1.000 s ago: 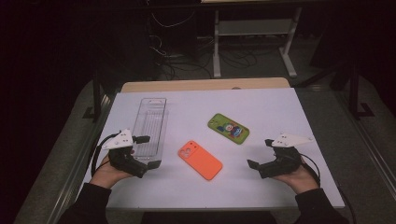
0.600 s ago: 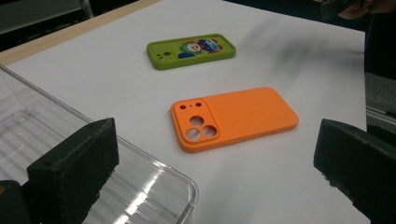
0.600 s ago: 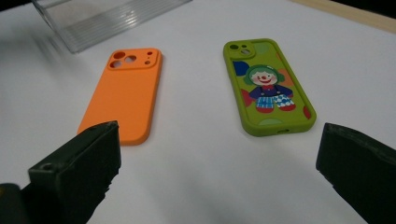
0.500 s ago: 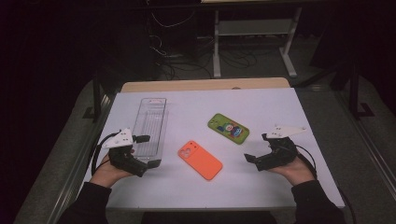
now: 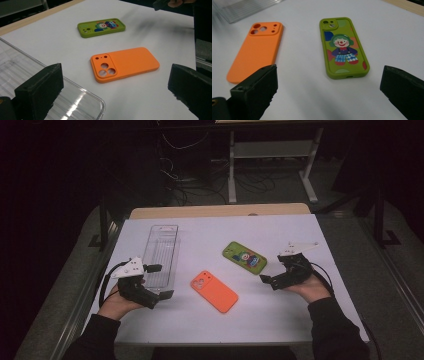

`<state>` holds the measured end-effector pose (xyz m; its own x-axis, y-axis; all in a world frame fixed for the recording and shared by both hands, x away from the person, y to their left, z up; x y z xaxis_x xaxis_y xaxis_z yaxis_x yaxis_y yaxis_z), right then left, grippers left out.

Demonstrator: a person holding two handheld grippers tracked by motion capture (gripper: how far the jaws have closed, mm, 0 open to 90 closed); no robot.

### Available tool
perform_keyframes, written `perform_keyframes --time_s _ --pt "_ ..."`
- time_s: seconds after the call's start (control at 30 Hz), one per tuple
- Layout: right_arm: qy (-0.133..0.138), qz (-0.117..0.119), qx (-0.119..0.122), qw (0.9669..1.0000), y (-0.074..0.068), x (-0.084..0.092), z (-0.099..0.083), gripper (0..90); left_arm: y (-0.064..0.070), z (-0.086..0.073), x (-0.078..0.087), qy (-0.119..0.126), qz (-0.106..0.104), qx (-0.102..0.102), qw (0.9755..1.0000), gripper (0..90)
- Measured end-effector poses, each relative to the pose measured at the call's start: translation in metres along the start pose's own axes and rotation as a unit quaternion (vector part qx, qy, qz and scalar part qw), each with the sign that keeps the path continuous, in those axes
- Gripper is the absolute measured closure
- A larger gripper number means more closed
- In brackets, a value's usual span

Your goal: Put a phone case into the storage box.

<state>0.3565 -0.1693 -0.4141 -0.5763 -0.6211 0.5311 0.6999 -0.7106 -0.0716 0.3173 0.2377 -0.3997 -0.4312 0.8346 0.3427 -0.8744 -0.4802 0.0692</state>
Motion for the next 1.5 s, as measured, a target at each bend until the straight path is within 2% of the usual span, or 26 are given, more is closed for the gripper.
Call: perform_keyframes --time_s 0.23,0.57,0.63,1.03,1.17,1.27,1.5 --pt "-0.017 -0.007 0.0 0.9998 0.01 -0.014 0.012 0.0 -0.001 0.0 0.001 -0.002 -0.001 -0.002 1.0 0.0" --pt "-0.051 -0.002 0.023 0.9984 0.018 -0.037 0.027 0.0 0.0 0.001 0.0 0.008 -0.001 -0.001 1.0 0.0" --pt "-0.057 -0.002 0.02 0.9982 0.02 -0.042 0.03 0.0 0.0 0.001 0.001 0.008 -0.002 -0.002 1.0 0.0" --pt "-0.069 0.002 0.019 0.9975 0.029 -0.062 0.049 0.0 0.0 0.001 0.001 0.01 -0.003 0.002 0.9999 0.0" --pt "-0.08 0.001 0.021 0.9966 0.032 -0.07 0.051 0.0 0.0 0.001 0.001 0.01 -0.003 0.006 0.9999 0.0" --pt "-0.103 0.0 0.032 0.9942 0.036 -0.078 0.049 0.0 0.0 0.001 0.0 0.011 -0.004 0.005 0.9999 0.0" --pt "-0.133 0.008 0.029 0.9907 0.038 -0.095 0.044 0.0 0.0 0.002 0.0 0.01 -0.006 0.004 0.9999 0.0"
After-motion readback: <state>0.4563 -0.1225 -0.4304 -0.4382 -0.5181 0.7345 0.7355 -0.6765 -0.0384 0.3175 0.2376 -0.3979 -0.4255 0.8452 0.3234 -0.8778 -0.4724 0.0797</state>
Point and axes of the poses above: each handheld gripper's, and its own axes: x roughly backward along the jaws, z roughly out of its top, y roughly to its right, the point moved 4 cm from there along -x, roughly forward along the jaws, and after that the axes turned 8 degrees about y, right-handed, at the moved point
